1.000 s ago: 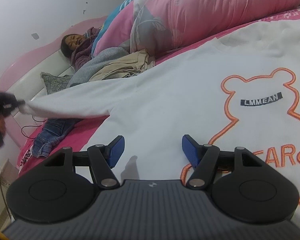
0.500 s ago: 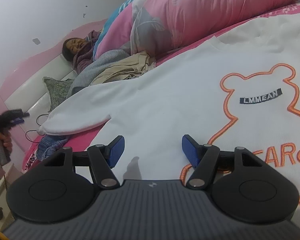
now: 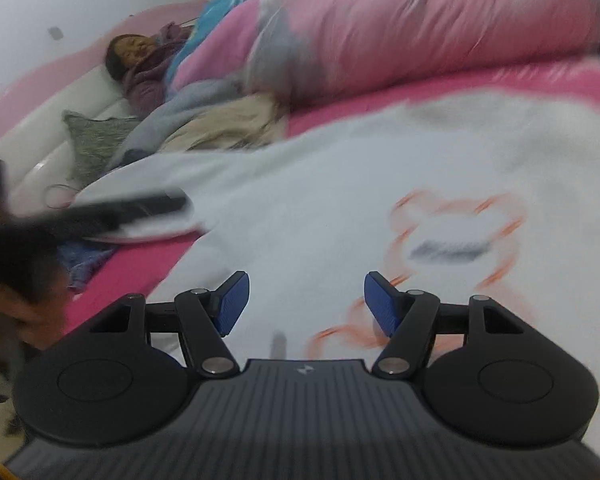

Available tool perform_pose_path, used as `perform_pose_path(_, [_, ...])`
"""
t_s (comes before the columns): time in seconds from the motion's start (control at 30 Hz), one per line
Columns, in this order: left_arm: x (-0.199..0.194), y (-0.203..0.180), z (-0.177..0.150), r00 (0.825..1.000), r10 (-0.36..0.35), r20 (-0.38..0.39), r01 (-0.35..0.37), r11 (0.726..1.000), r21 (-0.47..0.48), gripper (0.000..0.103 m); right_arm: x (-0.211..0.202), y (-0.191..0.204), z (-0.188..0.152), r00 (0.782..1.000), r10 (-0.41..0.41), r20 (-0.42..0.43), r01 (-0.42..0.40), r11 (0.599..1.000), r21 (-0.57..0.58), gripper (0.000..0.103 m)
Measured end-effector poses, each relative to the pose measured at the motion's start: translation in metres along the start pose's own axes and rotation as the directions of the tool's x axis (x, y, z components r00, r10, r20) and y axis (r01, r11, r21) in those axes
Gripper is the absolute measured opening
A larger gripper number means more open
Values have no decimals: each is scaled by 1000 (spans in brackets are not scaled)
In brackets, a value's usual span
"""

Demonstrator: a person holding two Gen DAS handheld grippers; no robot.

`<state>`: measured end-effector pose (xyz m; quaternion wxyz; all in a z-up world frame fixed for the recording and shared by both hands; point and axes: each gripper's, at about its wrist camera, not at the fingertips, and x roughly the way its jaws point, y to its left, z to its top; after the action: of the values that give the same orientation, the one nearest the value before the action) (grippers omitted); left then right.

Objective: Fold clothes

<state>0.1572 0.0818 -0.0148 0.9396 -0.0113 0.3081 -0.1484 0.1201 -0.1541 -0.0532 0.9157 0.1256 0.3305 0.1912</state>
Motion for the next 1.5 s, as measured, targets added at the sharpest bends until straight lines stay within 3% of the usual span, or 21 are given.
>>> perform_pose_path(0.1, [44,-2,8,1000,7,2,-6,999,-43,48,-13,-23,41,996,-86,-2,86,996,-10,64])
perform_pose_path(0.2, [70,10,5,997,30,69,-21,993,-120,47,10,-38,88,993,-107,-39,105,993,-53,64])
perform_pose_path(0.27, [85,22,0,991,58,120,-36,983,-182,46,41,-46,118,996,-61,-69,57,997,-51,64])
perform_pose_path(0.33, [99,36,-8,990,61,125,-28,968,-251,47,74,-51,145,996,-23,-84,19,998,-54,67])
perform_pose_path(0.4, [110,56,-17,996,16,90,16,938,-346,45,115,-55,171,995,-3,-96,-5,997,-81,68])
perform_pose_path(0.47, [109,74,-23,992,-40,123,89,899,-428,45,154,-55,190,993,16,-114,-30,992,-120,74])
perform_pose_path(0.53, [109,79,-27,989,-57,133,111,888,-445,45,197,-51,204,989,5,-149,-35,979,-200,77])
perform_pose_path(0.63, [107,75,-29,989,-51,136,105,899,-426,46,255,-43,211,977,6,-213,-71,952,-299,77])
perform_pose_path(0.77, [107,77,-32,988,-61,143,119,889,-442,45,300,-33,203,973,-6,-231,-80,929,-360,77])
perform_pose_path(0.83, [106,76,-33,987,-63,145,122,887,-445,45,305,-28,194,972,5,-237,-96,922,-376,75])
perform_pose_path(0.9, [106,76,-31,987,-66,145,125,885,-449,45,298,-25,187,959,54,-278,-164,906,-391,74])
perform_pose_path(1.03, [107,76,-28,988,-66,143,124,885,-449,45,274,-16,172,940,87,-330,-248,838,-486,74])
perform_pose_path(1.27, [108,77,-27,988,-67,143,125,883,-453,45,280,4,170,945,-4,-328,-213,753,-623,74])
perform_pose_path(1.37, [108,78,-28,987,-69,143,127,881,-456,45,293,9,167,926,-44,-375,-231,719,-656,73])
perform_pose_path(1.4, [108,78,-28,987,-69,143,128,880,-457,45,293,8,166,922,-45,-384,-235,724,-649,70])
perform_pose_path(1.43, [107,79,-28,987,-69,144,128,880,-458,45,292,10,166,919,-40,-393,-243,728,-642,56])
perform_pose_path(1.47, [107,79,-28,987,-68,143,127,880,-458,44,288,14,166,923,-43,-382,-239,715,-657,26])
perform_pose_path(1.5, [107,79,-28,987,-67,143,126,880,-457,44,284,17,165,927,-46,-371,-234,702,-672,11])
